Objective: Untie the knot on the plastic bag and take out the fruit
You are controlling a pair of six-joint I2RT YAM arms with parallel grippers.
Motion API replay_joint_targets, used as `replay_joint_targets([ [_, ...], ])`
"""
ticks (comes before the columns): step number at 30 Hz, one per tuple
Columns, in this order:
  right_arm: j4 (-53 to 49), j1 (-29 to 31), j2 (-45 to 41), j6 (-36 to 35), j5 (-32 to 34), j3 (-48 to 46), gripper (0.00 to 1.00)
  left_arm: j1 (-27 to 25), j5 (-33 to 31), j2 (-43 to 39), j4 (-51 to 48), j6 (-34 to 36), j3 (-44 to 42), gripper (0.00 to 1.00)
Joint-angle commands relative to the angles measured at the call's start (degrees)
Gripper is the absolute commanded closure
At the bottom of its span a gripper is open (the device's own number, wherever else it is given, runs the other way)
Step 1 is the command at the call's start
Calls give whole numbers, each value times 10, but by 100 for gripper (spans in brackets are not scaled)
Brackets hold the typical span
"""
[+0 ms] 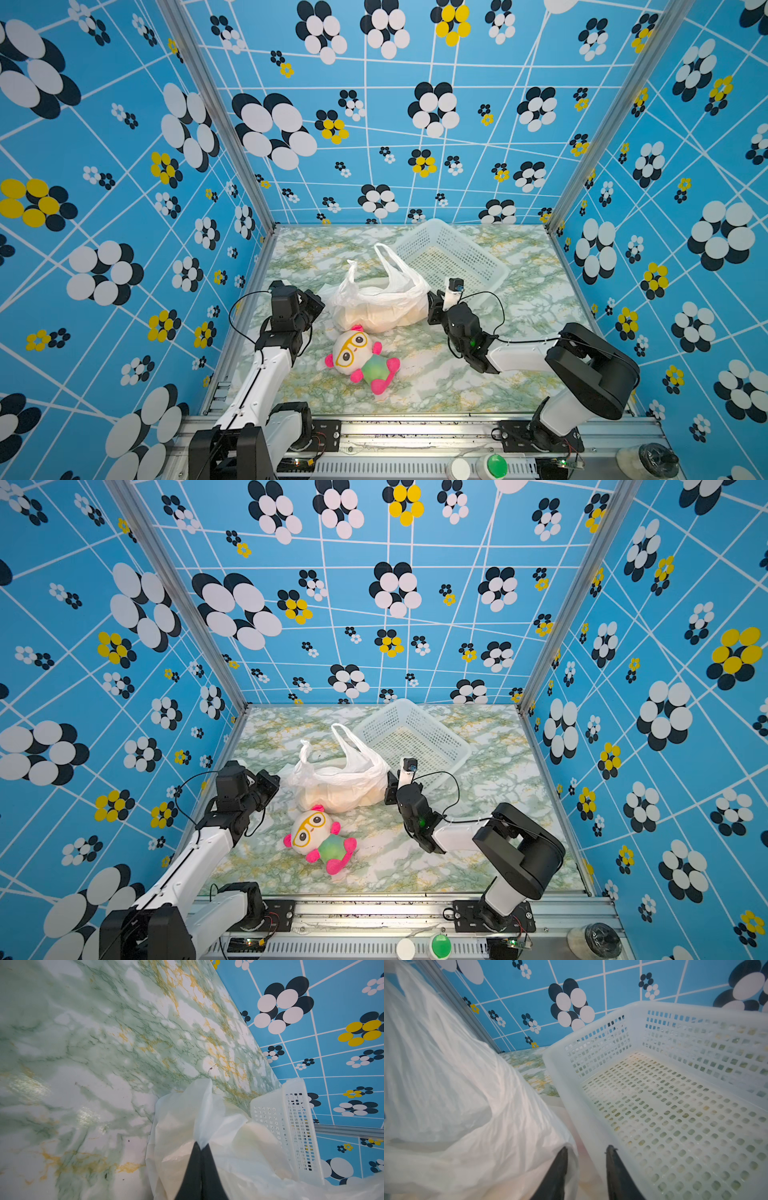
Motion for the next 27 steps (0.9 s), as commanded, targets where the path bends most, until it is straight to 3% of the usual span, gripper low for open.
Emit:
replay_joint_targets([
  [1, 39, -3, -30, -39, -38, -26, 39, 4, 7, -33, -5, 23, -7, 76],
  [5, -11, -3, -89, -92, -72, -21, 14, 0, -1, -72, -28, 36, -5, 40],
  [8, -78, -3, -133, -124, -89, 3, 1, -4, -1, -98, -41, 50, -4, 22],
  [10, -126, -3, -157, -142, -109, 24, 1, -5, -2, -120, -47, 60, -7, 15],
  [14, -237, -3, -174, -153, -138, 94, 1, -7, -17, -187, -59, 81, -20, 8],
  [19, -400, -3, -128, -167, -153, 223, 1, -8, -41, -292, -85, 107, -41, 1],
  [22, -473, -3, -86, -166, -150, 292, 1, -10, -13, -353, -60, 127, -69, 1],
  [27, -521, -3, -37, -186, -220, 347, 1, -21, 47, -399, -49, 159, -73, 1],
])
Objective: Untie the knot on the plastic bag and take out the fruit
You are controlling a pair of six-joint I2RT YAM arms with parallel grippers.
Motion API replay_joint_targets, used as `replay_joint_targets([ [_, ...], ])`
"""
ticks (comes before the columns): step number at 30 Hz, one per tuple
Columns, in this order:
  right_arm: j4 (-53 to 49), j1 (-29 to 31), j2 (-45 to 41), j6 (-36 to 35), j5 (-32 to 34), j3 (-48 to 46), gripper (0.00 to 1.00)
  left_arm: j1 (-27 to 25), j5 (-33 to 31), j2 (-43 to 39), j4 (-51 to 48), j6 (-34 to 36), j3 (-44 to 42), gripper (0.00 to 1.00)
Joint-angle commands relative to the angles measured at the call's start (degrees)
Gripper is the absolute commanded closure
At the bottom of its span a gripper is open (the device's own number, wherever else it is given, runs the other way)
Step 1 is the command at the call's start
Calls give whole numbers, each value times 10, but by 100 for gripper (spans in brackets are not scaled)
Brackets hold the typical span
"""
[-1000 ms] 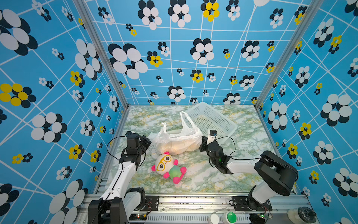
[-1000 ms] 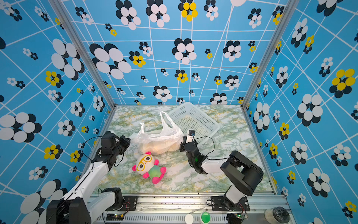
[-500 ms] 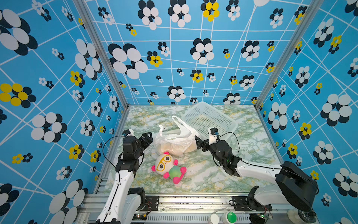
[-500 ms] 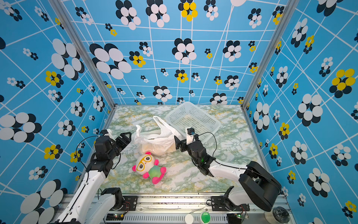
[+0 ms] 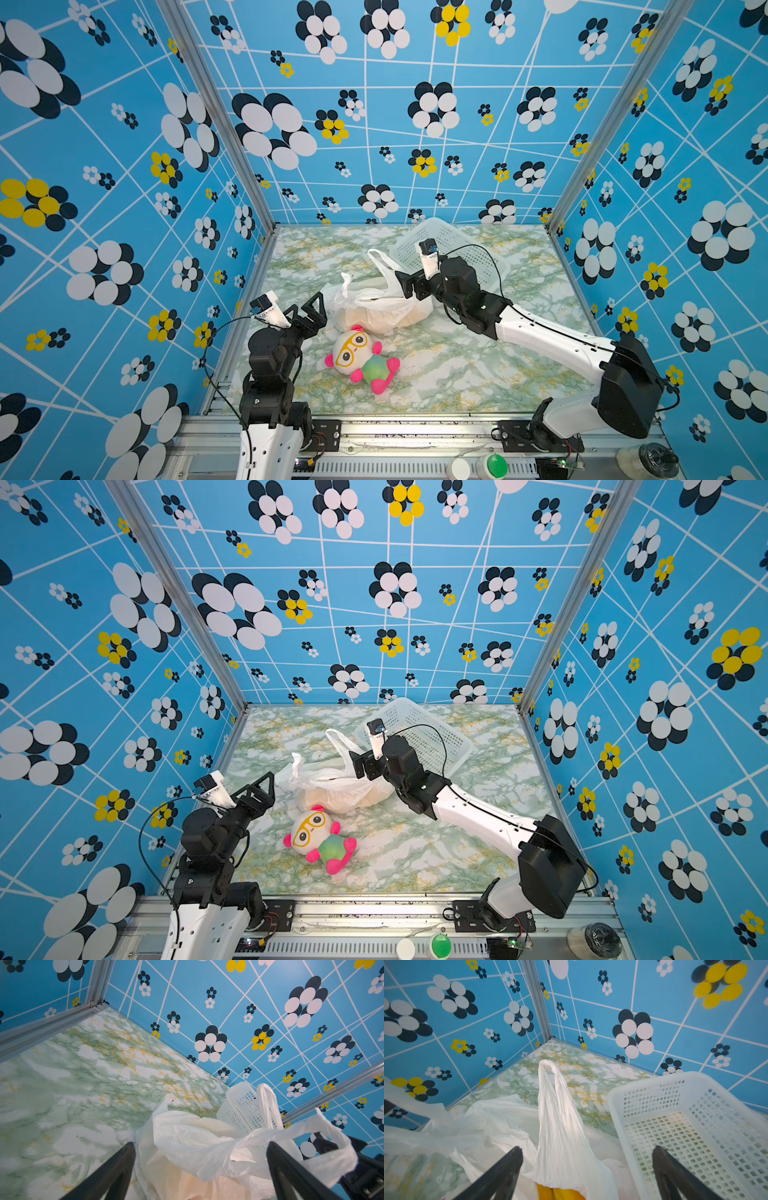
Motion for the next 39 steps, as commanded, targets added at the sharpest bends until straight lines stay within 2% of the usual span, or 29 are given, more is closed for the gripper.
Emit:
replay_joint_targets([
  [1, -92, -2, 34, -19, -49, 37, 1, -13, 55, -14, 17, 41, -3, 1],
  [5, -116, -5, 70, -24, -17, 71, 1, -42, 99, -9, 49, 59, -7, 1],
  [7, -119, -10, 82, -21, -11, 84, 1, -65, 97, 1, 49, 71, 0, 1],
  [13, -136, -26, 114, -3, 13, 125, 1, -165, 37, 46, 31, 132, 26, 1],
  [18, -125, -43, 118, 9, 0, 130, 1, -226, -41, 91, 37, 158, 42, 1],
  [24, -118, -45, 140, 9, -19, 144, 1, -247, -133, 138, 48, 150, 58, 0],
  [33, -117, -45, 178, 15, -30, 189, 5, -254, -185, 215, 73, 132, 91, 16],
  [34, -117, -45, 182, 15, -30, 193, 10, -254, -192, 224, 73, 131, 96, 19],
  [36, -115, -45, 186, 17, -30, 198, 28, -254, -204, 242, 68, 132, 108, 33],
  [39, -103, -45, 181, 22, -31, 192, 62, -254, -221, 263, 48, 131, 133, 66],
])
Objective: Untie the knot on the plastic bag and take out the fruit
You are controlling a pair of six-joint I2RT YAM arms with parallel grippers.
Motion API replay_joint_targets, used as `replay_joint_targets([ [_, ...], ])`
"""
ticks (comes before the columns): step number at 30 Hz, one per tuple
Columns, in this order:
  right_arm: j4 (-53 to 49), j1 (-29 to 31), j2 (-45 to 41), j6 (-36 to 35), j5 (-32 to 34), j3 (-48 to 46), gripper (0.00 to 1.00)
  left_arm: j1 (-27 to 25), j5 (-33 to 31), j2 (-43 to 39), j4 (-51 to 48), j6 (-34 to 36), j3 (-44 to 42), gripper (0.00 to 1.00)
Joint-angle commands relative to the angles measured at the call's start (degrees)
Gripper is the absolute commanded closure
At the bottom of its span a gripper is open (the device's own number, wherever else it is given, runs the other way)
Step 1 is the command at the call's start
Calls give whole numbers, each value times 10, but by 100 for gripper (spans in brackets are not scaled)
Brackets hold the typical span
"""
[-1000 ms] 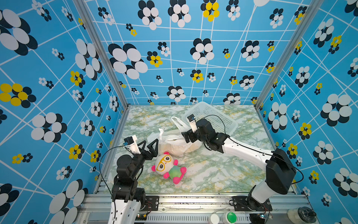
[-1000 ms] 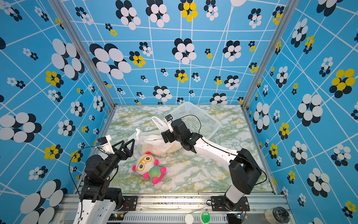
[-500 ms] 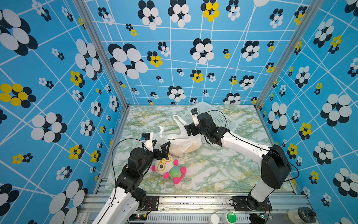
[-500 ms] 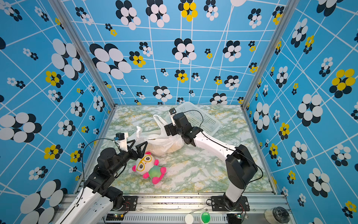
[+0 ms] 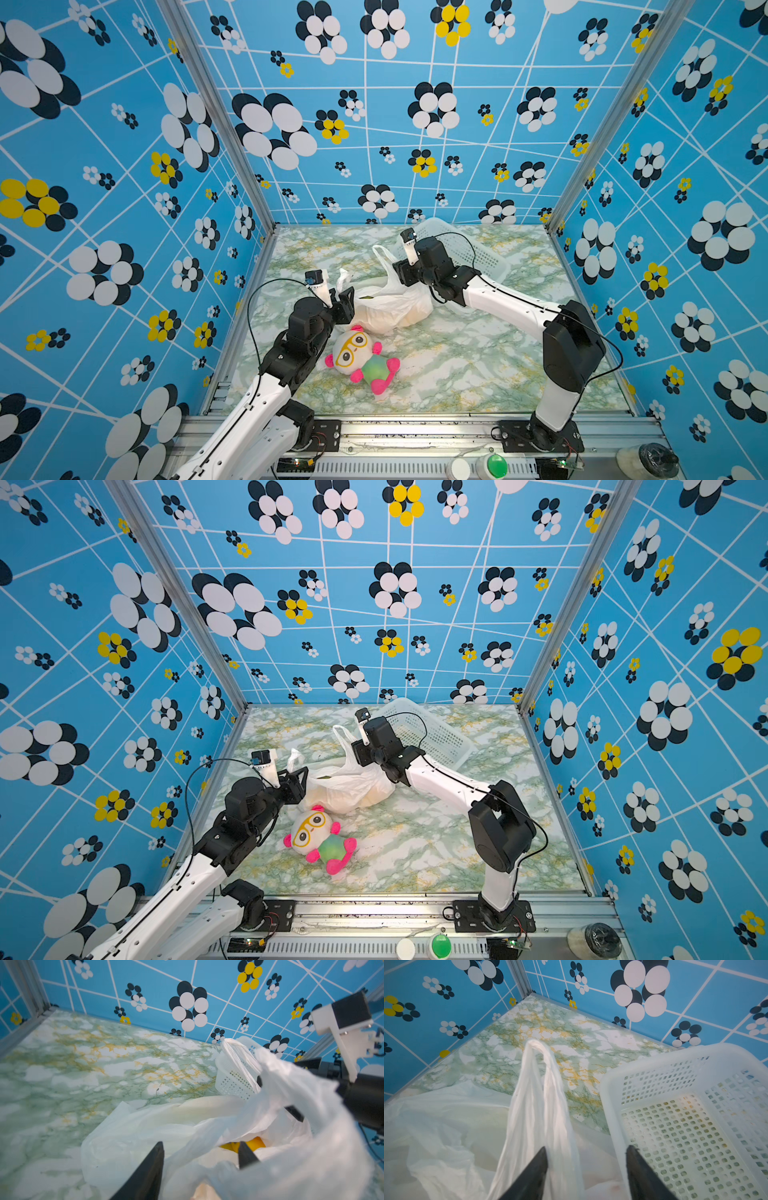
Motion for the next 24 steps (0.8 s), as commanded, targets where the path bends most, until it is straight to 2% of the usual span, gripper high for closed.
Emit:
replay_joint_targets([
  [1, 20, 0, -1, 9, -4, 6, 70, -2, -36, 13, -8, -2, 39, 73],
  [3, 36, 0, -12, 13, -4, -6, 88, -2, -41, 18, -13, -1, 53, 85],
  [5, 57, 0, -23, 22, 7, -21, 99, -1, -66, 25, -30, -2, 72, 93],
  [6, 70, 0, -30, 30, 17, -29, 100, 5, -84, 35, -50, -4, 92, 98],
  [9, 123, 0, -45, 58, 40, -54, 100, 39, -91, 79, -106, -2, 161, 100],
  [12, 182, 0, -47, 96, 58, -61, 100, 88, -46, 130, -126, 9, 232, 100],
  [15, 212, 0, -26, 122, 75, -26, 100, 130, 0, 177, -145, 14, 310, 100],
  [20, 227, -11, 56, 163, 103, 91, 100, 167, 53, 258, -185, 28, 456, 100],
  [24, 217, -18, 142, 180, 126, 220, 100, 173, 60, 317, -215, 52, 552, 100],
])
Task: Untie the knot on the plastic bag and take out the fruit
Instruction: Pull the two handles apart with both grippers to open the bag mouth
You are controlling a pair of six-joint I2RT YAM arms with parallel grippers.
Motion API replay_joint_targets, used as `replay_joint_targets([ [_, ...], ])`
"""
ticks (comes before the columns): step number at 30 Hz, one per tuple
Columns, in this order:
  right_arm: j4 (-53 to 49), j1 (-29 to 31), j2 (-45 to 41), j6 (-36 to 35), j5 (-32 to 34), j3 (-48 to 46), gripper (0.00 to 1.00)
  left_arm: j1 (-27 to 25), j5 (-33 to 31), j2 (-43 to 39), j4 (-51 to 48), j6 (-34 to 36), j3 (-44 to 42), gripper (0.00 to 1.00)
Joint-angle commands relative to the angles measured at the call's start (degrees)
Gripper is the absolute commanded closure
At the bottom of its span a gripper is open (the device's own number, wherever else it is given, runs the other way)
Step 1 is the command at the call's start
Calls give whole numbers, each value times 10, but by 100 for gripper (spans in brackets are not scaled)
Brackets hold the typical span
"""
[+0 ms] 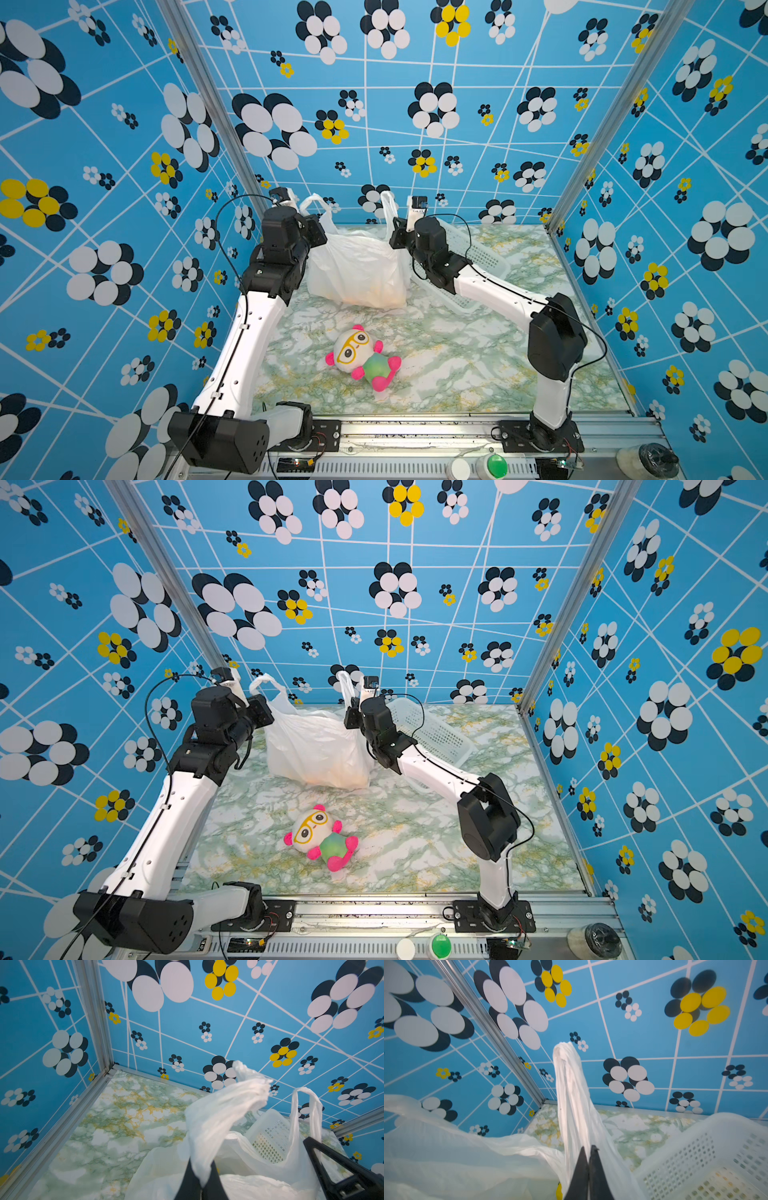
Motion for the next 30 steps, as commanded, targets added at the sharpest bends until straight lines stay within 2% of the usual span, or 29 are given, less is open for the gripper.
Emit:
replay_joint_targets([
  [1, 4, -9, 66, 31, 40, 93, 100, 10, 22, 34, -33, 32, 68, 100],
  [7, -57, -12, 218, 24, 39, 328, 100, 44, 25, 93, -64, 25, 146, 100],
  [9, -74, -14, 257, 17, 20, 393, 100, 48, 24, 95, -69, 14, 144, 100],
  [11, -76, -16, 273, 15, -10, 411, 100, 47, 35, 76, -57, 5, 110, 100],
  [13, -62, -16, 264, 11, -42, 377, 100, 42, 38, 40, -37, -6, 47, 100],
  [15, -11, -16, 231, 14, -68, 291, 100, 36, 25, -2, -24, -13, -27, 100],
  [18, 86, -14, 179, 20, -76, 147, 100, 33, 3, -54, -21, -36, -123, 100],
  [20, 130, -14, 151, 26, -73, 75, 100, 31, 11, -81, -20, -51, -178, 100],
  [24, 202, -14, 90, 46, -64, -50, 100, 19, 9, -126, -65, -66, -220, 99],
  [25, 215, -14, 78, 50, -64, -85, 98, 16, 2, -137, -79, -68, -220, 93],
  [27, 238, -14, 49, 57, -64, -139, 86, 11, -16, -160, -114, -70, -206, 76],
  [30, 237, -14, -4, 55, -69, -201, 73, 9, -26, -175, -182, -65, -147, 50],
])
